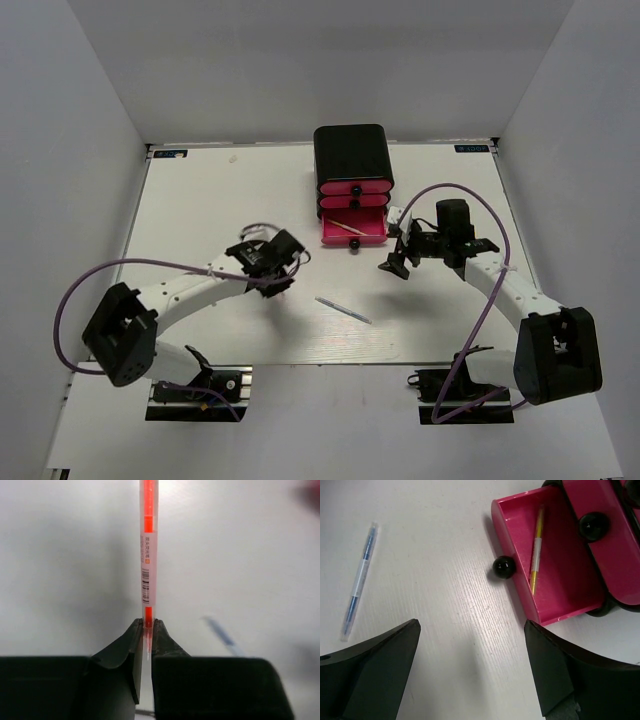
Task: Sort the stationery into containers
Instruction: Grab a piece of stationery with the left arm, then place the stationery into the container
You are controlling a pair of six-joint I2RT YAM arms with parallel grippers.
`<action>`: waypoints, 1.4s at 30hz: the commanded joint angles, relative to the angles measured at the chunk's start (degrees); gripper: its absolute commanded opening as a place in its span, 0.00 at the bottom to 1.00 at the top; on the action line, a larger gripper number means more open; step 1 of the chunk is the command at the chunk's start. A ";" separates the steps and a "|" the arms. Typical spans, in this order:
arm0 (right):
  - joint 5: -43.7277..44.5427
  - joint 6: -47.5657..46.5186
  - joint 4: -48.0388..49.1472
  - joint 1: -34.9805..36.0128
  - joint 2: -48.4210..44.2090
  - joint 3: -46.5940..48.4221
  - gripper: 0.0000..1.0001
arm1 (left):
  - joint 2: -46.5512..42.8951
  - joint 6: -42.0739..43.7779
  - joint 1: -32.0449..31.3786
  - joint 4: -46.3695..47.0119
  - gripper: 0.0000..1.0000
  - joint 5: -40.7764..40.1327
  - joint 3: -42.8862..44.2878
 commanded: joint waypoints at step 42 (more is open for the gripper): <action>3.57 10.71 -3.22 -7.23 -4.35 4.50 0.00 | 33.81 95.53 6.45 40.97 0.00 30.75 33.64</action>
